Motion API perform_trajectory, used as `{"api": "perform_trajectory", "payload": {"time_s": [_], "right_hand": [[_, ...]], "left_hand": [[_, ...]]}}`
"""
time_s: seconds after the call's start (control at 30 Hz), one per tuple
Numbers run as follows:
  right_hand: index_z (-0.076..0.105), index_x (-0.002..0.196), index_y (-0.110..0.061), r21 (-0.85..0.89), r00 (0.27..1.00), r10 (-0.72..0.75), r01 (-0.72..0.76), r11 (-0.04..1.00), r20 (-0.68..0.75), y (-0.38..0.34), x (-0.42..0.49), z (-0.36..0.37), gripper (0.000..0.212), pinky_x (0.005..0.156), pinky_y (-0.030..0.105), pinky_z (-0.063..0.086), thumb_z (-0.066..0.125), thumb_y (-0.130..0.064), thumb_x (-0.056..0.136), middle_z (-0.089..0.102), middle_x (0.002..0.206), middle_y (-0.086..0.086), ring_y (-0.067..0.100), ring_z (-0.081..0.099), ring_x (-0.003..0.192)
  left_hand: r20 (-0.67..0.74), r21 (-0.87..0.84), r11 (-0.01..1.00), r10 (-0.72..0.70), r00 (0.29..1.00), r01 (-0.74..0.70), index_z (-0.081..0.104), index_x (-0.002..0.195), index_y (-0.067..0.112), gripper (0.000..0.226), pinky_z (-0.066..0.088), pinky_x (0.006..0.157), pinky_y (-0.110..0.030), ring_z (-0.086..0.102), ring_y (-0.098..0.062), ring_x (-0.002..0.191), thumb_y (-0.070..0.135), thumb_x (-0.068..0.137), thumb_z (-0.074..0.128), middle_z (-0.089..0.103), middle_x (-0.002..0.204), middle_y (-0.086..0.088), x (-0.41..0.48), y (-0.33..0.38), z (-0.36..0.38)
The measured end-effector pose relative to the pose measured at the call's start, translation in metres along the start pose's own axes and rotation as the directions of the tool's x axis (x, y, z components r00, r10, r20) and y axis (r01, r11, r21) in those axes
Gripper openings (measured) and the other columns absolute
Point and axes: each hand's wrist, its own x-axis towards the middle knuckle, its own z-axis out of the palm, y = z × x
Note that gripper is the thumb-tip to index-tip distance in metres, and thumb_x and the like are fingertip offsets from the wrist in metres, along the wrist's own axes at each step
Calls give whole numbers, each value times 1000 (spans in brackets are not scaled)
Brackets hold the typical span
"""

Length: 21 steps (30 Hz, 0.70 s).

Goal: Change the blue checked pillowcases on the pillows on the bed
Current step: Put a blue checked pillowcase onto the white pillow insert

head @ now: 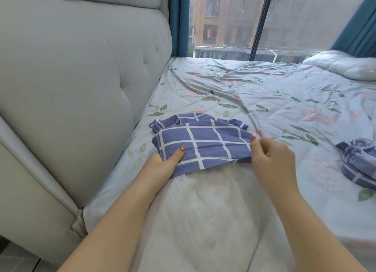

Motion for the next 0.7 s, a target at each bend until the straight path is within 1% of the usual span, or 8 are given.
{"api": "perform_trajectory", "payload": {"time_s": [0.1, 0.17, 0.3, 0.43, 0.53, 0.6, 0.63, 0.7], "right_hand": [[59, 88, -19, -98, 973, 218, -211, 973, 70, 39, 21, 0, 21, 83, 39, 44, 47, -33, 98, 57, 102, 10, 30, 52, 98], [60, 104, -26, -80, 877, 426, -419, 904, 222, 54, 28, 0, 20, 98, 41, 43, 44, -37, 98, 52, 123, 12, 30, 50, 113], [55, 116, -15, 132, 777, 521, -593, 795, 353, 59, 34, 5, 26, 80, 30, 38, 41, -32, 103, 56, 101, 4, 22, 51, 93], [69, 107, -16, 431, 775, 543, -632, 644, 325, 53, 36, 0, 30, 78, 35, 41, 51, -39, 96, 64, 102, 4, 21, 56, 85], [72, 100, -15, 667, 819, 414, -567, 482, 397, 47, 39, -14, 49, 73, 35, 46, 36, -49, 102, 66, 108, 0, 20, 59, 85], [71, 101, -14, 685, 794, 349, -607, 403, 498, 45, 38, -17, 53, 71, 35, 47, 31, -48, 103, 66, 110, 4, 23, 58, 85], [71, 98, -14, 627, 756, 354, -654, 424, 550, 45, 36, -14, 53, 66, 33, 46, 30, -47, 103, 65, 106, 5, 24, 56, 80], [71, 92, -14, 473, 679, 414, -726, 499, 606, 49, 31, -7, 53, 61, 31, 44, 29, -45, 105, 64, 101, 5, 23, 54, 76]], "left_hand": [[66, -36, 999, -39, 997, 41, 62, 119, 32, 60, 51, 96, -33, 67, -14, 98, 70, 73, 69, 71, 108, 11, -1, 2, 2], [82, -9, 993, -115, 990, 116, 56, 115, 31, 54, 50, 92, -32, 65, -17, 97, 67, 77, 67, 69, 110, 5, -1, 5, 3], [100, -18, 988, -150, 984, 153, 58, 111, 28, 54, 51, 88, -31, 67, -18, 92, 68, 75, 67, 70, 102, 4, -3, 7, 2], [-70, -43, 986, 161, 985, -164, 65, 117, 34, 52, 50, 93, -27, 65, -10, 105, 67, 76, 68, 70, 112, 14, -6, 7, 3], [-185, -100, 947, 285, 941, -306, 57, 134, 29, 65, 42, 90, -18, 56, -5, 114, 63, 79, 58, 62, 124, 14, -7, 15, -1], [-129, -156, 957, 226, 966, -245, 51, 136, 32, 58, 43, 97, -24, 57, -10, 116, 58, 84, 57, 60, 128, 10, 2, 10, -7], [-80, -165, 974, 145, 986, -157, 48, 137, 32, 55, 45, 97, -28, 58, -15, 116, 55, 87, 60, 61, 128, 5, 4, 7, -11], [-80, -81, 996, -48, 996, 41, 39, 146, 21, 80, 46, 102, -36, 57, -27, 119, 61, 83, 67, 57, 136, -7, 11, -5, -16]]}}
